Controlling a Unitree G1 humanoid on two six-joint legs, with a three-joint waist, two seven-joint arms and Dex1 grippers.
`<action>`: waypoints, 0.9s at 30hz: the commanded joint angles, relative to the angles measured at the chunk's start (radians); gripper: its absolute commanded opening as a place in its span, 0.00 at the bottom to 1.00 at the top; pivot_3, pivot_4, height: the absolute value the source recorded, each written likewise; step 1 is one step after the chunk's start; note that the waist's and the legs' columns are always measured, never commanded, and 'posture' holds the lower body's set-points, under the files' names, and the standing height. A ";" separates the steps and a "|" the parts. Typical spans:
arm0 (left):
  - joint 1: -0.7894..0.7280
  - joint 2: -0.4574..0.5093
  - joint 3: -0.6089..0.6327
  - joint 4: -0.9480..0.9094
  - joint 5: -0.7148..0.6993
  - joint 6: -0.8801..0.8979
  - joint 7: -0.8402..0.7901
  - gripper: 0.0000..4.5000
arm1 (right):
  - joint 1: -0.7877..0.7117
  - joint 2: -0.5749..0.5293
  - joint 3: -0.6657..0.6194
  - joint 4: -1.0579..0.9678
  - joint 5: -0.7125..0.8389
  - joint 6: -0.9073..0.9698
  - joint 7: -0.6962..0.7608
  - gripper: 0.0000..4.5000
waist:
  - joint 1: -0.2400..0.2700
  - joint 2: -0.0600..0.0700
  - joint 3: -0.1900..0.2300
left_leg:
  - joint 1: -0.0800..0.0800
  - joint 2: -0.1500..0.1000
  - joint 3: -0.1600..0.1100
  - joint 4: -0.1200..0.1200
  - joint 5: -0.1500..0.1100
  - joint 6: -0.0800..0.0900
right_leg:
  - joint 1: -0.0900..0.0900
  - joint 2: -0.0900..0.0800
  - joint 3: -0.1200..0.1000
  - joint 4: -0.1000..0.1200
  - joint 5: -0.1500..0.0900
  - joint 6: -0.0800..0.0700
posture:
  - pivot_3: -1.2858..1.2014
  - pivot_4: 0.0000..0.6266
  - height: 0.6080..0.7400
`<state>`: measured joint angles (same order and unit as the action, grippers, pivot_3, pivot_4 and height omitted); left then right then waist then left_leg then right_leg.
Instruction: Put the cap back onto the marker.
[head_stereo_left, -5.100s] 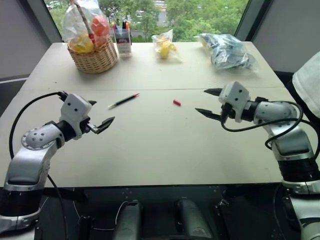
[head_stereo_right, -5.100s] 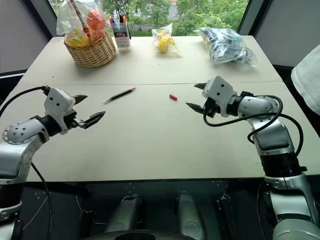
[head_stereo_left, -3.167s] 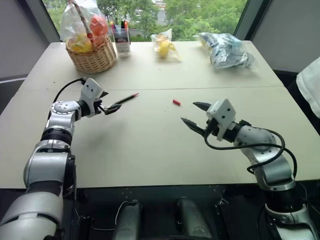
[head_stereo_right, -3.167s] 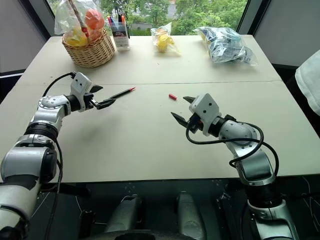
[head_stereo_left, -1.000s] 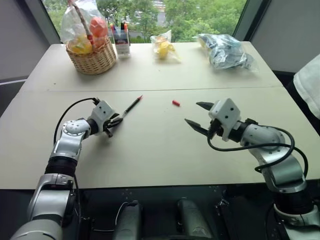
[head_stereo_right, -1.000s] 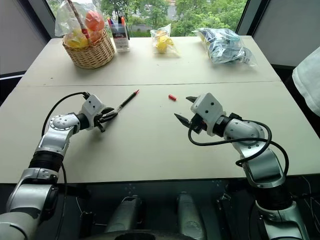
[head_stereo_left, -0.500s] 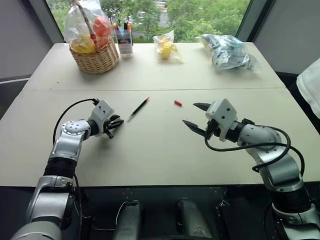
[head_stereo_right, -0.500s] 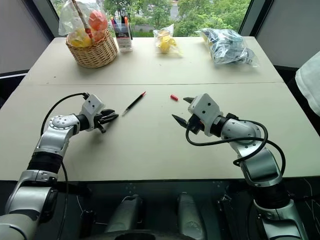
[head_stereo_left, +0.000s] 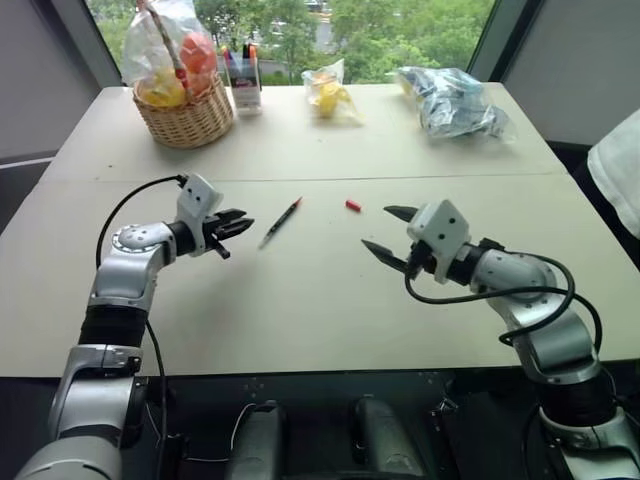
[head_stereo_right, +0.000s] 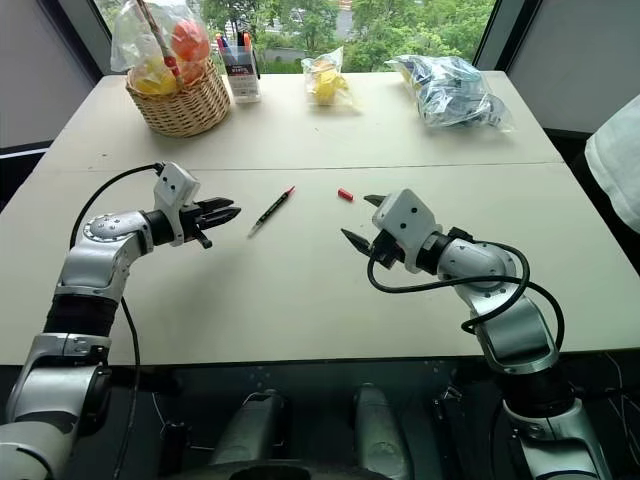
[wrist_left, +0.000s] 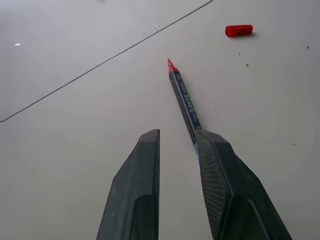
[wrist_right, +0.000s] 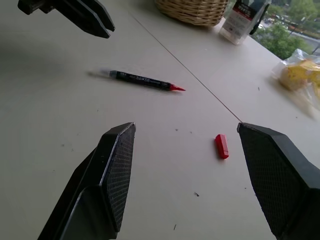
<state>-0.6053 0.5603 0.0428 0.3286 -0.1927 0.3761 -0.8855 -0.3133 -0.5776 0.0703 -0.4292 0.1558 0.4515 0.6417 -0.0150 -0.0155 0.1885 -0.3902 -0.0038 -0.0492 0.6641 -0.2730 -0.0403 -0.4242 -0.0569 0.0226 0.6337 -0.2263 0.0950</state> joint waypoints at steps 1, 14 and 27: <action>-0.032 0.006 0.010 -0.009 -0.019 0.007 -0.002 0.26 | 0.000 0.018 0.004 -0.018 -0.016 -0.025 -0.027 0.74 | 0.002 0.000 0.000 | 0.000 0.000 0.000 0.000 0.000 0.000 | 0.000 0.000 0.000 0.000 0.000 0.000 | 0.52 0.24 1.00; -0.121 -0.058 -0.080 0.109 0.042 -0.064 0.010 1.00 | 0.007 0.067 0.030 -0.011 -0.044 -0.044 -0.073 0.74 | 0.001 0.000 0.000 | 0.000 0.000 0.000 0.000 0.000 0.000 | 0.000 0.000 0.000 0.000 0.000 0.000 | 0.52 0.24 1.00; -0.217 -0.218 -0.125 0.375 0.149 -0.158 0.202 1.00 | -0.008 0.076 0.038 0.012 -0.055 -0.061 -0.069 0.74 | 0.003 0.000 0.000 | -0.001 0.000 0.000 0.000 0.000 0.000 | 0.000 0.000 0.000 0.000 0.000 0.000 | 0.52 0.24 1.00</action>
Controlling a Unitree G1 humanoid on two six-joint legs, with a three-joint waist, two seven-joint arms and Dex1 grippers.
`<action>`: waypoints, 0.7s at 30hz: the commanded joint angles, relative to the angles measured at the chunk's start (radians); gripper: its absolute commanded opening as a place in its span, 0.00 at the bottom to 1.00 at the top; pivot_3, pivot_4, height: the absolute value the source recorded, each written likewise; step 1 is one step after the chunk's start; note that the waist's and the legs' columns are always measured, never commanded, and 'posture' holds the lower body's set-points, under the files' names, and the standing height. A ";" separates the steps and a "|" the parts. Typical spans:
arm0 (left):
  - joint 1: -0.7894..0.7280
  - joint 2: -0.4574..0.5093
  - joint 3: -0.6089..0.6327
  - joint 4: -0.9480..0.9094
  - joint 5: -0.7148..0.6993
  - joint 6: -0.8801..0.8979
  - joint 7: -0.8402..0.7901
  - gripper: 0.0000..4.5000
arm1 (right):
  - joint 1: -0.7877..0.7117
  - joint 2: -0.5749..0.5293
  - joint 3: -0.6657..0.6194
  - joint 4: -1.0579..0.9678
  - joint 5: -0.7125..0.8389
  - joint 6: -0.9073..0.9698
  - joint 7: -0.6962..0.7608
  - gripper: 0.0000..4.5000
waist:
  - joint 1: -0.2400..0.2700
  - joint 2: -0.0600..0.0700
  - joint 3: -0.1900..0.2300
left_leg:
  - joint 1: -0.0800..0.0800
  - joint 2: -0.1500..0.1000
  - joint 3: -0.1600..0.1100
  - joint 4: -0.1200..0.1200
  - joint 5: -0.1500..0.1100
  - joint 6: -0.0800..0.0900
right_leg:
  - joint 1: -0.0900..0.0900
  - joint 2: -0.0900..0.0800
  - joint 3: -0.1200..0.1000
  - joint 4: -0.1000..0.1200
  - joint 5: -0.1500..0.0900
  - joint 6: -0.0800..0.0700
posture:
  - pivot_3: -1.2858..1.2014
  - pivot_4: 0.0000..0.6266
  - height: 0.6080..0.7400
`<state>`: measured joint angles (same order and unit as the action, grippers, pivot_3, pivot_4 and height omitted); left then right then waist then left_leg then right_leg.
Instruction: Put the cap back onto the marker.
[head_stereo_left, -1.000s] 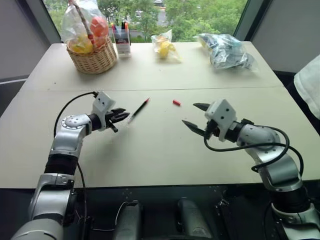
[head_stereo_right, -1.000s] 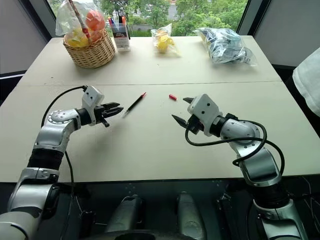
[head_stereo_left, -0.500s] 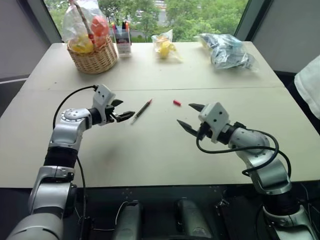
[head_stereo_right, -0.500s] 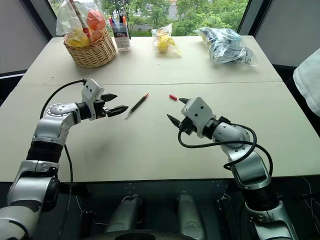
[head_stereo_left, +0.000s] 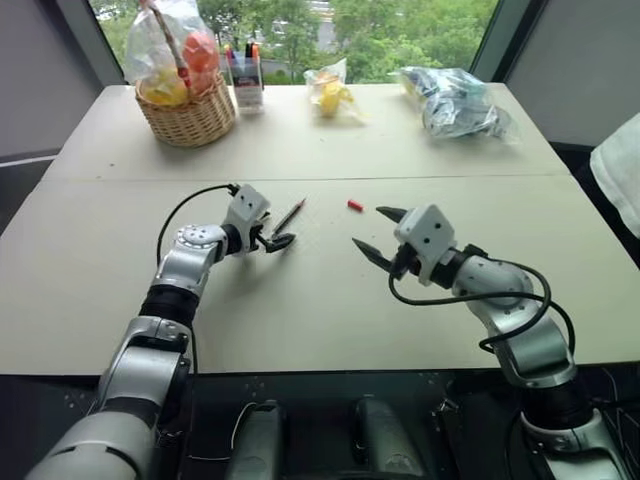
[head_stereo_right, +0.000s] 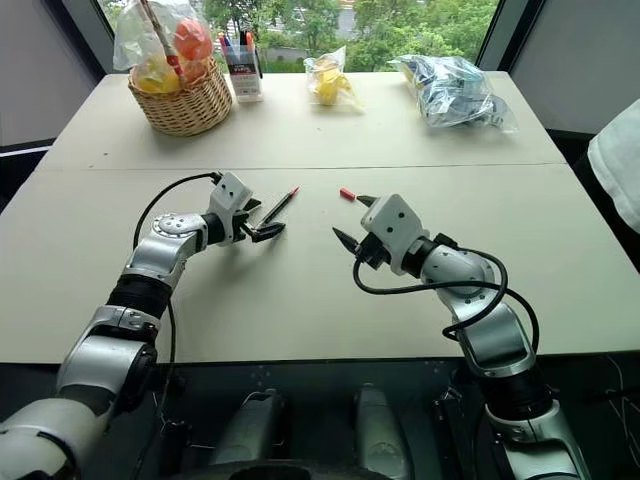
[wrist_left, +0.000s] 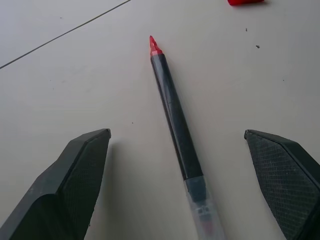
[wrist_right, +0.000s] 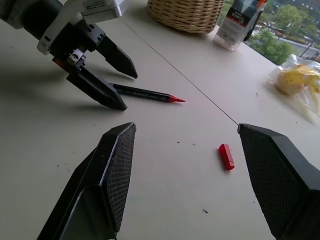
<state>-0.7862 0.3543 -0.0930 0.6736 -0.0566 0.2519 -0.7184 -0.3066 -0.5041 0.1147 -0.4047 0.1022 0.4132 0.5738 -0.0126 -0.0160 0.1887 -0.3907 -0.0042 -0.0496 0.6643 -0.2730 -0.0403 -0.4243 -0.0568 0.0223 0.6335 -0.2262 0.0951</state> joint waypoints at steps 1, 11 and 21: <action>-0.045 -0.019 0.011 0.051 0.017 -0.041 0.047 1.00 | -0.015 0.002 -0.006 -0.012 -0.002 -0.022 -0.001 0.74 | 0.000 0.000 0.000 | 0.000 0.000 0.000 0.000 0.000 0.000 | 0.000 0.000 0.000 0.000 0.000 0.000 | 0.52 0.24 1.00; -0.089 -0.051 -0.002 0.226 0.056 -0.103 0.100 0.88 | -0.018 0.000 -0.010 -0.014 -0.005 -0.019 0.001 0.74 | 0.001 0.000 0.000 | 0.001 0.000 0.000 0.000 0.000 0.000 | 0.001 0.000 0.000 0.000 0.000 0.000 | 0.52 0.24 1.00; -0.074 -0.031 -0.001 0.244 0.053 -0.074 0.075 0.00 | -0.018 0.003 -0.013 -0.004 -0.013 -0.031 -0.004 0.74 | -0.004 0.001 -0.001 | 0.003 0.000 0.000 0.000 0.000 0.000 | 0.003 0.001 0.000 0.001 0.000 0.000 | 0.52 0.24 1.00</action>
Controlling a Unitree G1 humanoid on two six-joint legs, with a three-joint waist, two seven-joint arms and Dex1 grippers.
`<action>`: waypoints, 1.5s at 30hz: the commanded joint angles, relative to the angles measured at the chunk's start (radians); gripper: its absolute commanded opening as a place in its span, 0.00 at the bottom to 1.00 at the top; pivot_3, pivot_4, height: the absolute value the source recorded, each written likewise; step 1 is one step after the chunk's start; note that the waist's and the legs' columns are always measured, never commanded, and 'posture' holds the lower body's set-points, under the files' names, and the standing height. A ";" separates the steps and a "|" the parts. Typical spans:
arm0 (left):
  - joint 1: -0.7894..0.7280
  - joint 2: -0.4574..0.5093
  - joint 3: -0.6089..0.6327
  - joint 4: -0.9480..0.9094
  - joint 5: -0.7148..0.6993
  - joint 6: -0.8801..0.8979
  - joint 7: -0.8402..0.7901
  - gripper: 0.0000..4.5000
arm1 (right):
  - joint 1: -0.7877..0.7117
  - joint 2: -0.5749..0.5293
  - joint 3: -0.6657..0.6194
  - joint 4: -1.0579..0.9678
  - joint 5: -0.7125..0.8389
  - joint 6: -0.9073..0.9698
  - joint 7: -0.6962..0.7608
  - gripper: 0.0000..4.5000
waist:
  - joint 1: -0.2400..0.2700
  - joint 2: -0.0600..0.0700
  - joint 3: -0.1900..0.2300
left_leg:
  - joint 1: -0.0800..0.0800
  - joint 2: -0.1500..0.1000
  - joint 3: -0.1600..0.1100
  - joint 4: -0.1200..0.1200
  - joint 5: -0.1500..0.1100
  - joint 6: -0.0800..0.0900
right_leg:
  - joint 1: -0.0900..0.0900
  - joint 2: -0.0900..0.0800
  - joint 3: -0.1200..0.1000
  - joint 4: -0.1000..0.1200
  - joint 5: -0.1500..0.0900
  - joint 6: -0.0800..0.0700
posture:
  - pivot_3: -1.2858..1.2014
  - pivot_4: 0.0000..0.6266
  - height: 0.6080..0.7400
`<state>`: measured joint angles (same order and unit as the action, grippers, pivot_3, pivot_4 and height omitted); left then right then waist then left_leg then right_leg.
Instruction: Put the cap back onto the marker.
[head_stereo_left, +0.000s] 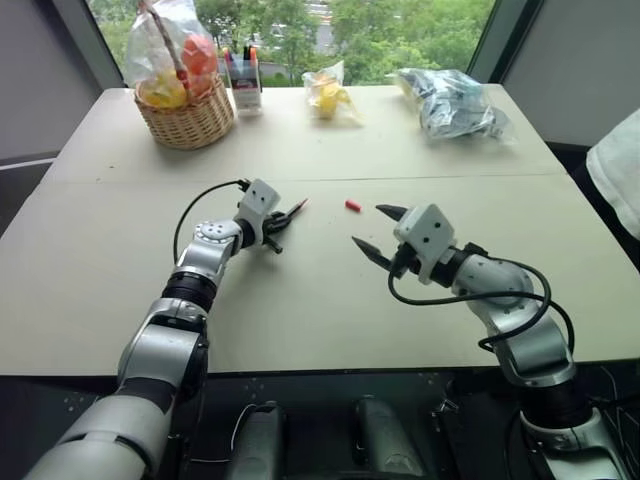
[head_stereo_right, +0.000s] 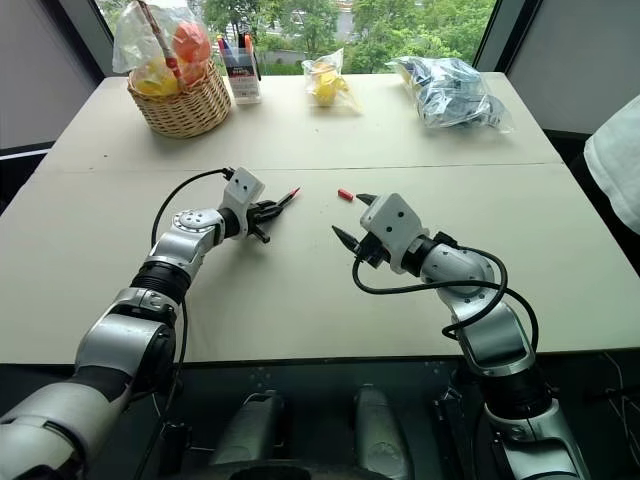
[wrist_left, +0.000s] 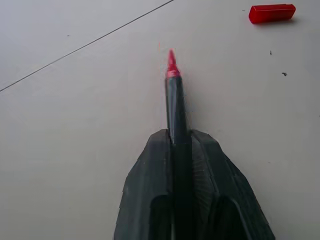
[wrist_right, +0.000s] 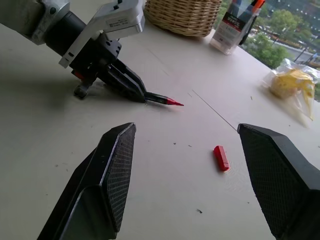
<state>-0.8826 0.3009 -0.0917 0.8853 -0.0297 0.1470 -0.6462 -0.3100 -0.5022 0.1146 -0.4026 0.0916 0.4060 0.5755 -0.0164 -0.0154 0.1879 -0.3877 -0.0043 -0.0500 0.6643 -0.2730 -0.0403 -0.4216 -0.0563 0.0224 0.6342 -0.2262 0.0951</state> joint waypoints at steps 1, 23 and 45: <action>0.026 0.025 -0.003 0.028 0.025 0.033 -0.002 0.00 | -0.015 0.001 -0.013 -0.005 -0.003 -0.025 -0.004 0.74 | -0.001 0.000 0.000 | 0.000 0.000 0.000 0.000 0.000 0.000 | 0.000 0.000 0.000 0.000 0.000 0.000 | 0.52 0.24 1.00; 0.295 0.382 0.153 -0.767 -0.249 0.274 -0.364 0.00 | -0.530 0.081 0.014 1.047 -0.010 -0.443 0.296 0.74 | -0.023 0.000 0.002 | -0.003 0.000 0.001 -0.002 0.000 0.000 | -0.004 -0.002 0.000 -0.001 0.000 0.000 | 0.52 0.24 1.00; 0.521 0.562 0.242 -1.068 -0.386 0.421 -0.378 0.00 | -0.851 0.196 -0.032 1.689 -0.128 -0.640 0.227 0.74 | -0.030 0.001 0.004 | -0.003 0.001 0.002 -0.003 0.000 0.000 | -0.005 -0.001 0.001 0.000 0.000 -0.001 | 0.52 0.24 1.00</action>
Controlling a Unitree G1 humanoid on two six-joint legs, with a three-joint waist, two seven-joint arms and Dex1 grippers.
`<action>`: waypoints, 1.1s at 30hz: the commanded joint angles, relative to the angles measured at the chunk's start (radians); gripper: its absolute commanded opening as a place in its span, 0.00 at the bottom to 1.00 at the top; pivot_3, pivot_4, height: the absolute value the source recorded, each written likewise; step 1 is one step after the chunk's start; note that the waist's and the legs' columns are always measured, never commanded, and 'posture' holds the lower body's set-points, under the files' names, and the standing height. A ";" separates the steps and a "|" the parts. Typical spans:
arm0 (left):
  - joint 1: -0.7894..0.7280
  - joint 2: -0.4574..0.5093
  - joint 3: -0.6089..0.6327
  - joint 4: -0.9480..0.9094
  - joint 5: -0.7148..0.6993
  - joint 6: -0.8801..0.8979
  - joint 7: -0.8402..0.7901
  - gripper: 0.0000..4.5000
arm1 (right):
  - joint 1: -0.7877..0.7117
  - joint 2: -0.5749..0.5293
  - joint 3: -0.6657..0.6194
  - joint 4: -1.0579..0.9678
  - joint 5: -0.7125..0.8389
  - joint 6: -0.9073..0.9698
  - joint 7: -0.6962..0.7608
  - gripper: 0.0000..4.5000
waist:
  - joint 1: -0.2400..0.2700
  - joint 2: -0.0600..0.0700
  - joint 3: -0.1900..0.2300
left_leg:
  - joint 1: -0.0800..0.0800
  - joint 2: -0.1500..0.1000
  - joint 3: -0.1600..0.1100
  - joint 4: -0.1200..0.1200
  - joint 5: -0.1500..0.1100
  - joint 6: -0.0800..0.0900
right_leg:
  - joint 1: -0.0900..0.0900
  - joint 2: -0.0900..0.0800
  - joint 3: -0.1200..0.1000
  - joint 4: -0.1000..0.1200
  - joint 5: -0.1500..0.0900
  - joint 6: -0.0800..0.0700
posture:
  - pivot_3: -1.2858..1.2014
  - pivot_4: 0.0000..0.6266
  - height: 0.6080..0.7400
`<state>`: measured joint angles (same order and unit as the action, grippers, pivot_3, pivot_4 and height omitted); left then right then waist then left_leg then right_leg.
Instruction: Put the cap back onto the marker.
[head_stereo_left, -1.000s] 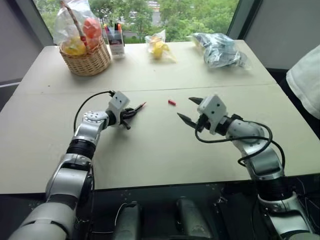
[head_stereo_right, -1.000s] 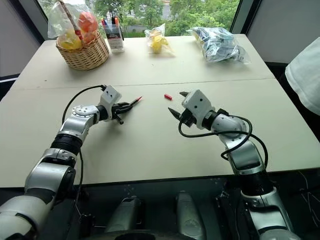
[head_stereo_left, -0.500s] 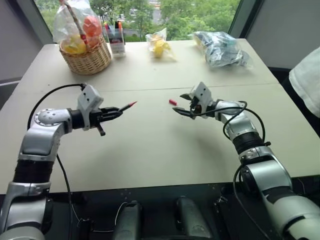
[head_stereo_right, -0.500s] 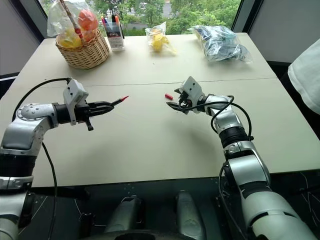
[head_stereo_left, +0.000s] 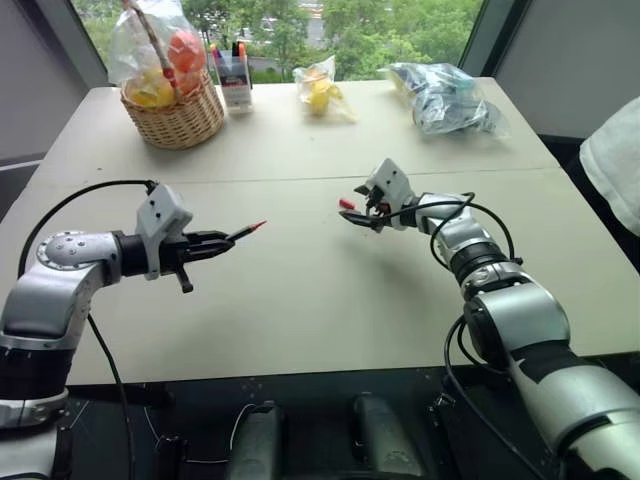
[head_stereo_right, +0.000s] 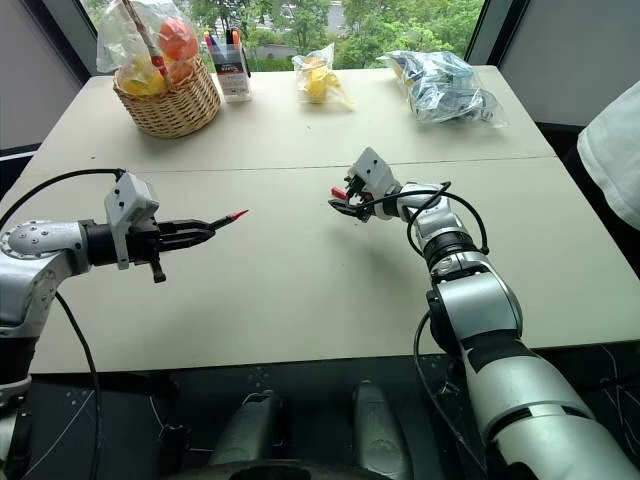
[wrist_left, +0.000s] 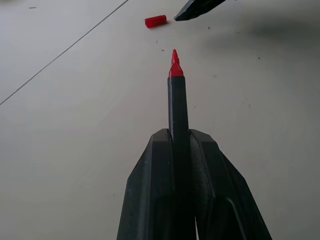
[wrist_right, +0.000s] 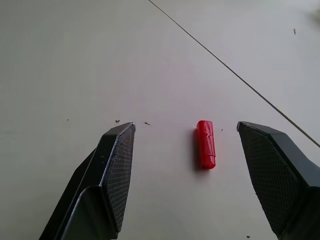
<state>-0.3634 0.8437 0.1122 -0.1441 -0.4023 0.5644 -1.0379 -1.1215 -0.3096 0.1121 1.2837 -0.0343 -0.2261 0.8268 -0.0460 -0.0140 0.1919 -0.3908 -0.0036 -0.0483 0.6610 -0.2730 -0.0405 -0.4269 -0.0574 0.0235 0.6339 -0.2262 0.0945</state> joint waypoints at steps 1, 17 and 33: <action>0.004 0.020 0.039 -0.043 -0.017 0.006 0.017 0.00 | -0.041 0.007 -0.037 0.009 -0.002 -0.002 -0.035 0.74 | -0.001 0.000 0.000 | 0.000 0.000 0.000 0.000 0.000 0.000 | 0.000 0.000 0.000 0.000 0.000 0.000 | 0.52 0.24 1.00; 0.059 0.024 0.061 -0.117 -0.020 0.013 0.073 0.00 | -0.057 0.052 -0.099 0.044 -0.011 0.103 -0.096 0.74 | -0.001 0.000 0.000 | 0.000 0.000 0.000 0.000 0.000 0.000 | 0.000 0.000 0.000 0.000 0.000 0.000 | 0.52 0.24 1.00; 0.163 0.032 0.125 -0.231 -0.039 0.050 0.156 0.00 | -0.068 0.089 -0.132 0.062 -0.027 0.176 -0.138 0.74 | -0.002 0.000 0.000 | 0.000 0.000 0.000 0.000 0.000 0.000 | 0.000 0.000 0.000 0.000 0.000 0.000 | 0.52 0.24 1.00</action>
<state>-0.2002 0.8603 0.1966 -0.3368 -0.4272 0.6097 -0.8913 -1.1485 -0.2234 0.0022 1.3509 -0.0659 -0.0533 0.6952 -0.0476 -0.0138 0.1920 -0.3907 -0.0036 -0.0482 0.6608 -0.2730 -0.0405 -0.4271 -0.0574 0.0238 0.6339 -0.2262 0.0945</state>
